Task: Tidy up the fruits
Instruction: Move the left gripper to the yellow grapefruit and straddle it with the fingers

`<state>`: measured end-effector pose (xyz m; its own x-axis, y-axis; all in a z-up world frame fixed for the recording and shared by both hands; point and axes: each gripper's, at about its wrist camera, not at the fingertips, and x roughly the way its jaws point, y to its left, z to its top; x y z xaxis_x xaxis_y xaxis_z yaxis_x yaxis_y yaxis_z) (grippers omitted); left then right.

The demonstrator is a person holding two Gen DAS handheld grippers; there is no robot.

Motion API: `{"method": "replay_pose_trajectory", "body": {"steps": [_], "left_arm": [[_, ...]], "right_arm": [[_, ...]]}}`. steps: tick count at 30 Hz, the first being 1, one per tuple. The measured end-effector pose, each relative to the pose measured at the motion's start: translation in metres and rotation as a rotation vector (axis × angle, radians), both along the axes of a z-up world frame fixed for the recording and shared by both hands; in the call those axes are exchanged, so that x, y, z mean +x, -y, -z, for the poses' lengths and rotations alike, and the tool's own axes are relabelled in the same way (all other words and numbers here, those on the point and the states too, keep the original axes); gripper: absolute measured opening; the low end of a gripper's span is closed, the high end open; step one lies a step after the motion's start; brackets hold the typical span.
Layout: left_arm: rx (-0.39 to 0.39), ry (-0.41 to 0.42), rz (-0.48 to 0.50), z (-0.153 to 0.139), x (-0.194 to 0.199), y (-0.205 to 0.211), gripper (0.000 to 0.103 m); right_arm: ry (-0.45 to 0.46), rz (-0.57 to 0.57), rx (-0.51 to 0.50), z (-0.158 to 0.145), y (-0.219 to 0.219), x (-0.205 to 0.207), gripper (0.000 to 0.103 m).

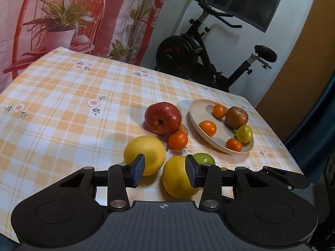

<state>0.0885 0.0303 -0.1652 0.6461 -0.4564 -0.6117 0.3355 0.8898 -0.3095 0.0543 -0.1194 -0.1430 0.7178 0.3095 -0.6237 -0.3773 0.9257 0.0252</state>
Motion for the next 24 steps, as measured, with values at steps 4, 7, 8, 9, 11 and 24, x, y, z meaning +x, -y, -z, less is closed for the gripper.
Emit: {"method": "replay_pose_trajectory", "body": {"steps": [4, 7, 8, 9, 11, 24], "left_arm": [[0.010, -0.004, 0.003, 0.001, 0.001, 0.003, 0.044], [0.014, -0.009, 0.017, 0.003, 0.002, 0.006, 0.044], [0.014, -0.013, 0.020, 0.003, 0.002, 0.007, 0.044], [0.014, -0.017, 0.022, 0.004, 0.003, 0.008, 0.044], [0.015, -0.023, 0.024, 0.005, 0.004, 0.009, 0.044], [-0.019, -0.048, 0.049, 0.002, 0.013, 0.014, 0.044]], "right_arm": [[-0.004, 0.010, 0.013, 0.001, 0.004, 0.000, 0.048], [-0.006, 0.009, 0.024, 0.002, 0.007, 0.001, 0.048], [-0.007, 0.004, 0.028, 0.003, 0.007, 0.001, 0.048], [-0.008, -0.002, 0.031, 0.003, 0.007, 0.001, 0.048], [-0.013, -0.014, 0.031, 0.005, 0.005, 0.002, 0.048], [-0.025, -0.030, 0.044, 0.012, 0.001, 0.002, 0.048]]}}
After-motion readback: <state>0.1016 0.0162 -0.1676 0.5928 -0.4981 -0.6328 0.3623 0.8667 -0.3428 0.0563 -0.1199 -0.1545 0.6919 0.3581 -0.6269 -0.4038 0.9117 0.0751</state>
